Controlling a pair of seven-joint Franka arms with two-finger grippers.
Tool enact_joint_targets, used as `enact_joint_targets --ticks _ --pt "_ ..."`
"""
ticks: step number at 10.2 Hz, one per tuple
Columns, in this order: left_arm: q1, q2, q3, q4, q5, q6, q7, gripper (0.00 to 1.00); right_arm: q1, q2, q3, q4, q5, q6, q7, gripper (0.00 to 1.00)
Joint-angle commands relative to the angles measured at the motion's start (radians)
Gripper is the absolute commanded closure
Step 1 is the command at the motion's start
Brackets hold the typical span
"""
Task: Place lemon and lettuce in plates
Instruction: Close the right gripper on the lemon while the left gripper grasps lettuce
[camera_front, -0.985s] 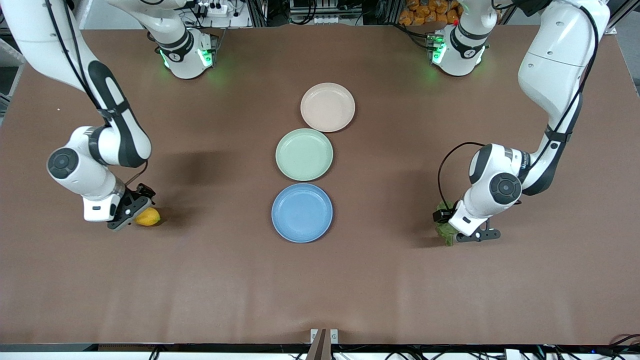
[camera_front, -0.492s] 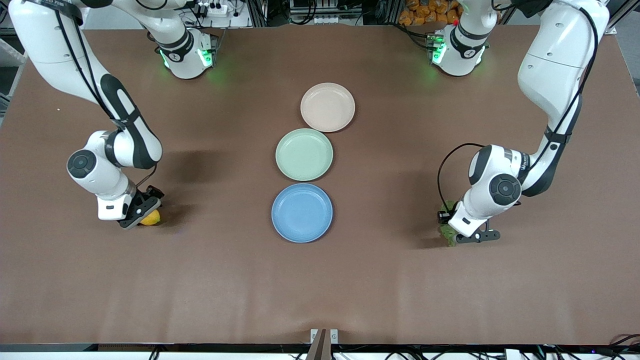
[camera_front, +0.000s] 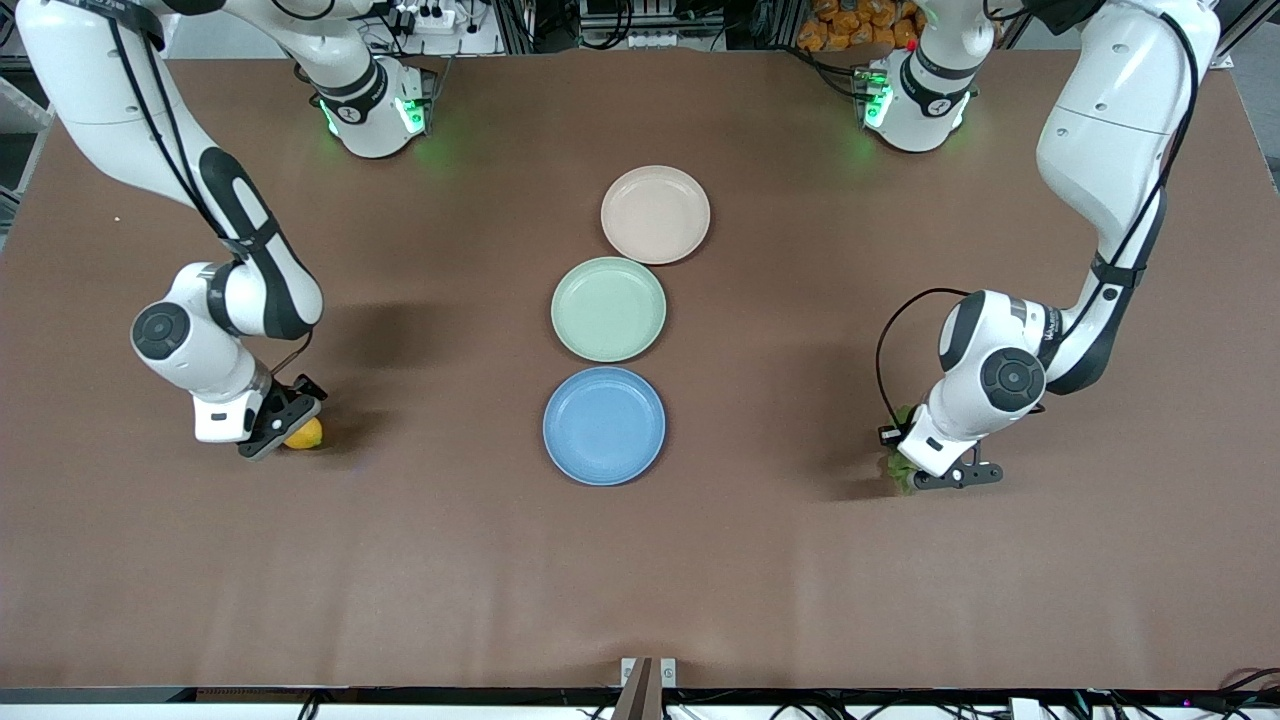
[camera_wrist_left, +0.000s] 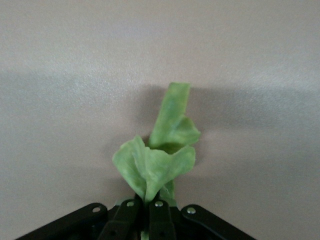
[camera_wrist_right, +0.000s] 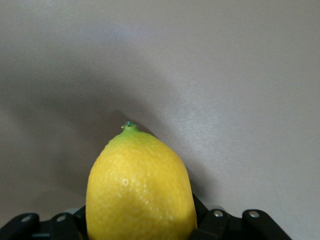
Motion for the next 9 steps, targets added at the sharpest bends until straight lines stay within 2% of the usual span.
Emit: enact_joint_targets --ticks 1,3,4,6,9 --pt "-0.008 -0.065 -0.018 -0.018 0.034 -0.024 -0.098 1.0 -0.002 -0.046 -0.009 0.092 0.019 -0.209 0.05 0.97" --pt "-0.019 -0.117 -0.061 -0.037 0.036 -0.112 -0.169 1.0 0.026 -0.064 -0.009 0.128 0.164 -0.34 0.157 0.97" --pt "-0.017 -0.157 -0.093 -0.066 0.034 -0.141 -0.212 1.0 0.049 -0.067 -0.006 0.134 0.206 -0.35 0.213 0.97" --pt "-0.017 -0.221 -0.184 -0.128 0.031 -0.185 -0.348 1.0 0.125 -0.067 0.0 0.151 0.208 -0.35 0.394 0.97" --pt "-0.02 -0.219 -0.365 -0.128 0.026 -0.29 -0.595 1.0 0.268 -0.06 0.008 0.192 0.208 -0.35 0.675 0.97"
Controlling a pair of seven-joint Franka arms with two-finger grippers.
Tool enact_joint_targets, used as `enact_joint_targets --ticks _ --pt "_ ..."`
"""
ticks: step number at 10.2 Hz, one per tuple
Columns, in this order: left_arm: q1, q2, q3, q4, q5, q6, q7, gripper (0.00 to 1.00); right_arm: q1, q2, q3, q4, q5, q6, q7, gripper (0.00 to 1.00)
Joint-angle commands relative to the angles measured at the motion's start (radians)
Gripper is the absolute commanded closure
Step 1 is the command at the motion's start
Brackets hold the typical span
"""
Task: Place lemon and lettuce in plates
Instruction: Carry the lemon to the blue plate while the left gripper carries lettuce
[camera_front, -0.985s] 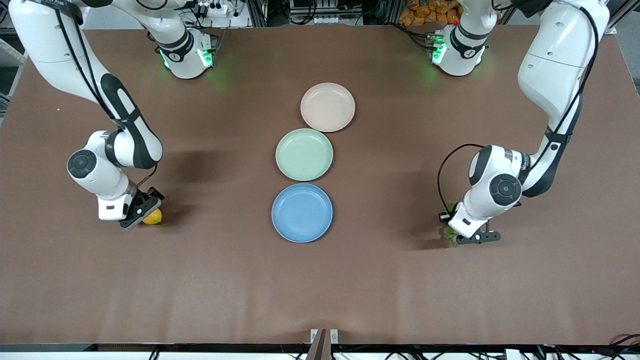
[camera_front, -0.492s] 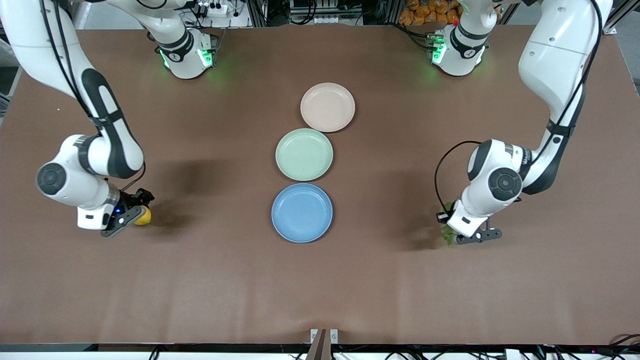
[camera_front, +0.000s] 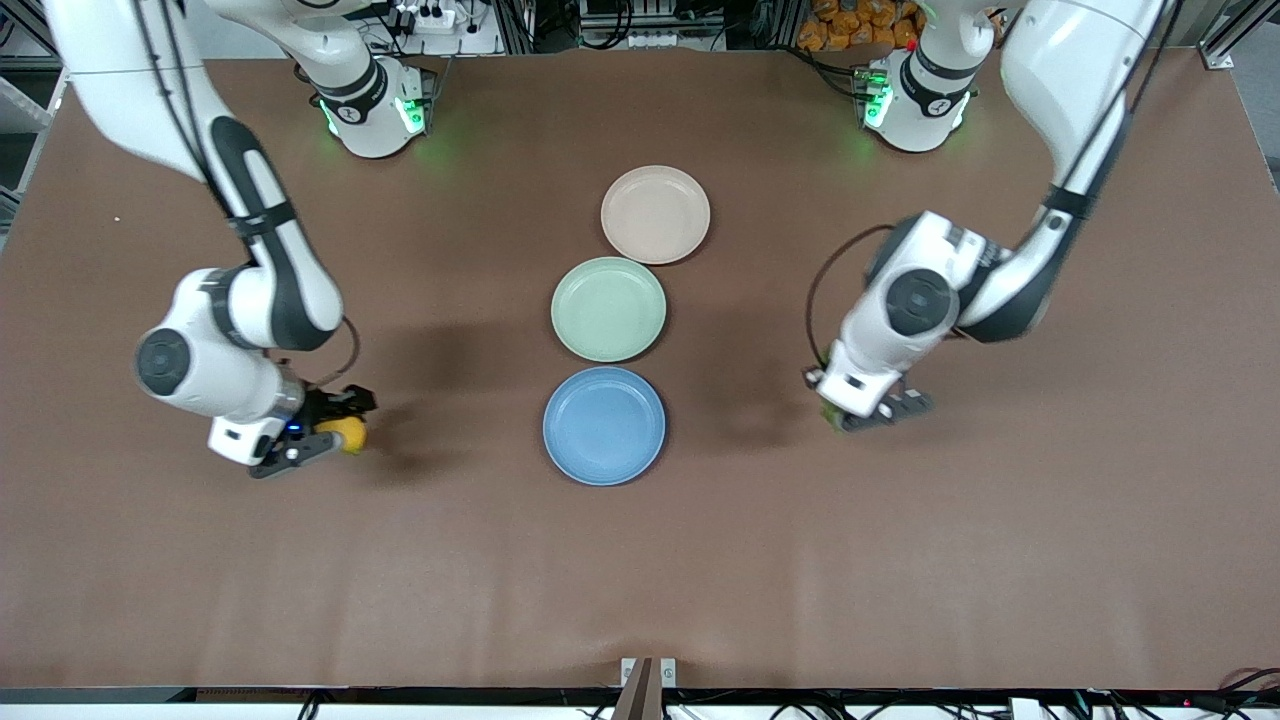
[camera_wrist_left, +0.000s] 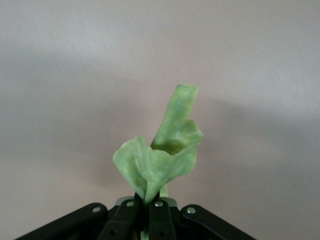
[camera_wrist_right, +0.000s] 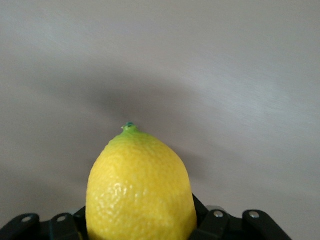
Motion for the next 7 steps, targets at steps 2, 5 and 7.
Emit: enact_joint_targets --ticks 2,5,7 --pt "-0.008 -0.013 -0.157 -0.031 0.025 -0.094 -0.243 1.0 0.174 0.029 -0.005 0.086 0.017 -0.012 0.324 0.97" --pt "-0.146 -0.001 -0.168 -0.084 0.024 -0.113 -0.41 1.0 0.304 0.152 -0.005 0.257 0.017 -0.011 0.587 0.97" --pt "-0.223 0.003 -0.168 -0.106 0.022 -0.096 -0.5 1.0 0.375 0.238 -0.005 0.356 0.012 -0.003 0.734 0.97"
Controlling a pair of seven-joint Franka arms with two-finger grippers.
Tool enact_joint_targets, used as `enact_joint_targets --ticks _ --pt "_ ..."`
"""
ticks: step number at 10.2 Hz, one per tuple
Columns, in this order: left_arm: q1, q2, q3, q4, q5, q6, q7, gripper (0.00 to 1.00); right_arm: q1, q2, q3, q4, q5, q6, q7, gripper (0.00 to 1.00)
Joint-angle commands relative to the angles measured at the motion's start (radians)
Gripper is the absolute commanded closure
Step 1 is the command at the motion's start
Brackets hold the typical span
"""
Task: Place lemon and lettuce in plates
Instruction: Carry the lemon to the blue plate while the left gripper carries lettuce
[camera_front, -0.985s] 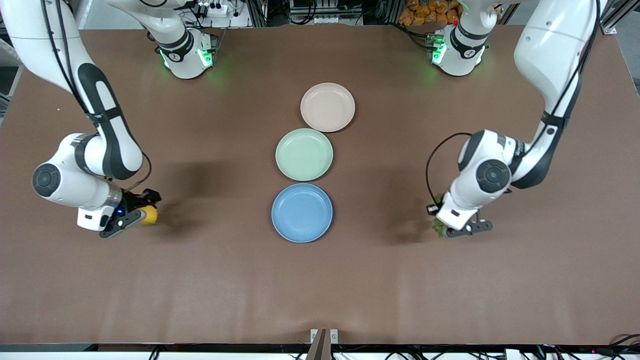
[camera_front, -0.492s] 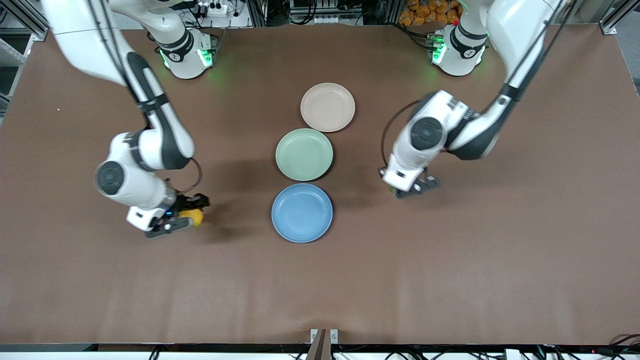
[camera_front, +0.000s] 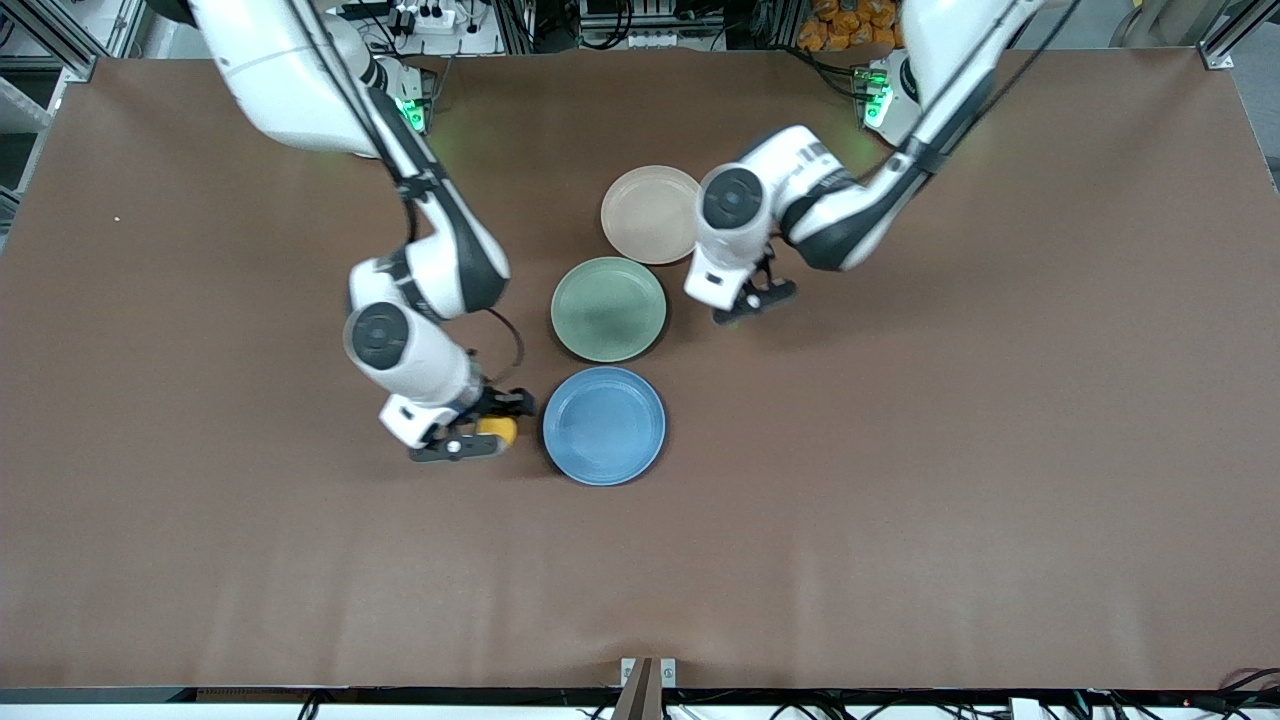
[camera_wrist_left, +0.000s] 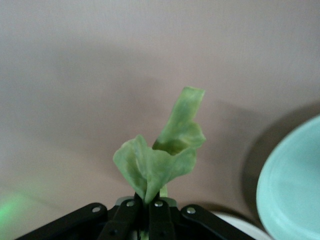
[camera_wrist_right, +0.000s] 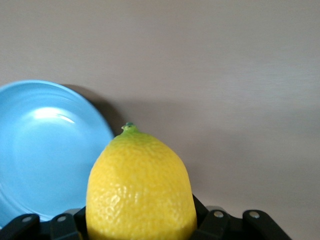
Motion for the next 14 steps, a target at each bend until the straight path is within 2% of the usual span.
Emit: enact_joint_targets --ticks 1,3,6,7,8,9,10,11,13,14 --pt "-0.095 0.009 -0.001 -0.015 0.019 0.024 -0.12 1.0 0.067 0.127 -0.011 0.161 0.009 -0.004 0.151 0.97" --pt "-0.201 0.042 0.001 -0.011 0.019 0.095 -0.218 1.0 0.113 0.181 -0.011 0.21 0.008 0.004 0.248 0.97" --pt "-0.318 0.123 0.012 0.011 0.036 0.162 -0.286 1.0 0.162 0.255 -0.011 0.219 0.0 0.123 0.312 0.91" --pt "-0.336 0.137 0.018 0.011 0.042 0.163 -0.287 1.0 0.171 0.272 -0.013 0.219 -0.007 0.149 0.335 0.85" --pt "-0.342 0.146 0.021 0.008 0.045 0.163 -0.286 1.0 0.173 0.277 -0.013 0.219 -0.009 0.151 0.337 0.68" --pt "-0.339 0.146 0.022 0.008 0.044 0.161 -0.287 1.0 0.17 0.277 -0.013 0.219 -0.018 0.15 0.334 0.44" --pt "-0.326 0.143 0.022 0.011 0.044 0.156 -0.277 0.47 0.167 0.272 -0.017 0.219 -0.021 0.139 0.329 0.0" --pt "-0.329 0.137 0.022 0.014 0.042 0.155 -0.287 0.0 0.159 0.267 -0.021 0.221 -0.04 0.134 0.322 0.0" --pt "-0.324 0.129 0.022 0.025 0.034 0.153 -0.29 0.0 0.154 0.257 -0.03 0.224 -0.066 0.092 0.319 0.0" --pt "-0.322 0.12 0.022 0.025 0.033 0.152 -0.29 0.0 0.154 0.252 -0.031 0.25 -0.073 0.029 0.312 0.0"
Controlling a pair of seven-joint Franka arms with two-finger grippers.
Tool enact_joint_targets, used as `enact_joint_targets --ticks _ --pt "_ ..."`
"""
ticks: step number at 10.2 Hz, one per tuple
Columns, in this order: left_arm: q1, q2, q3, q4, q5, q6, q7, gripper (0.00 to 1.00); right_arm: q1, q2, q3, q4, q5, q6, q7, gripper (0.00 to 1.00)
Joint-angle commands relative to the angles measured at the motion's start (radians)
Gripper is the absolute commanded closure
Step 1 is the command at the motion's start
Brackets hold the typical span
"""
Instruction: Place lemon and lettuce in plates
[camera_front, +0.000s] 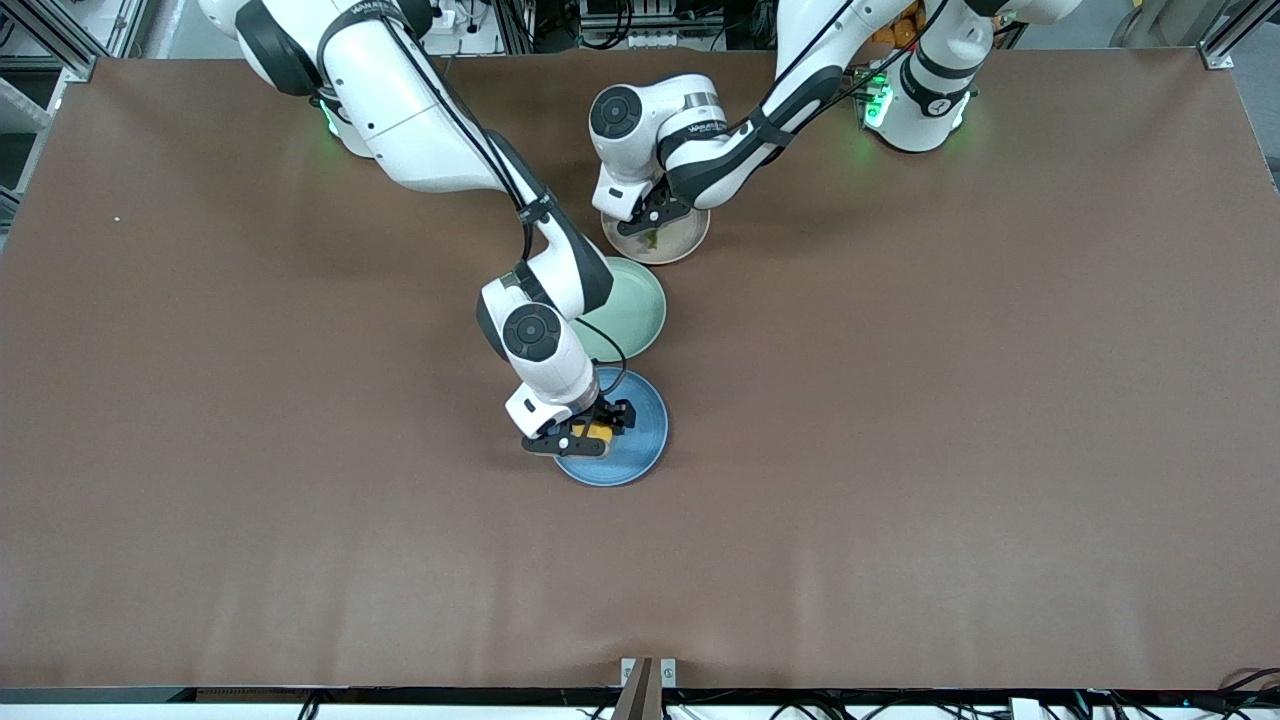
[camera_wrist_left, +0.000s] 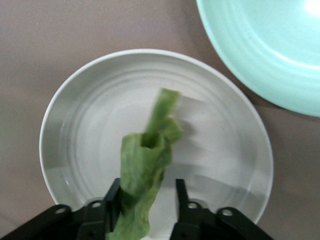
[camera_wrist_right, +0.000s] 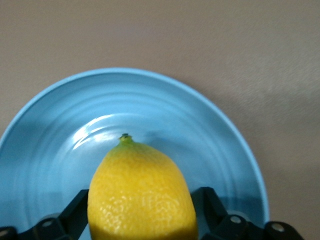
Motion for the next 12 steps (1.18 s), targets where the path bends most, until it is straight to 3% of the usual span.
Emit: enact_joint_targets --ticks 1,3,6,8,12 --pt "0.015 -0.034 -0.005 0.005 0.02 -0.009 -0.03 0.0 -0.009 0.014 -0.004 0.098 -0.033 -0.173 -0.005 0.0" --pt "0.052 -0.082 -0.005 0.013 0.02 -0.01 -0.016 0.0 -0.029 0.013 -0.004 0.165 -0.025 -0.316 -0.009 0.0" --pt "0.11 -0.108 -0.009 0.113 0.024 -0.176 0.039 0.0 -0.058 0.005 -0.006 0.24 0.022 -0.456 -0.009 0.0" --pt "0.156 -0.133 -0.011 0.124 0.023 -0.184 0.064 0.0 -0.086 0.0 -0.01 0.295 0.059 -0.557 -0.043 0.0" --pt "0.308 -0.169 -0.011 0.14 0.031 -0.184 0.144 0.0 -0.155 -0.055 -0.113 0.323 0.13 -0.732 -0.285 0.0"
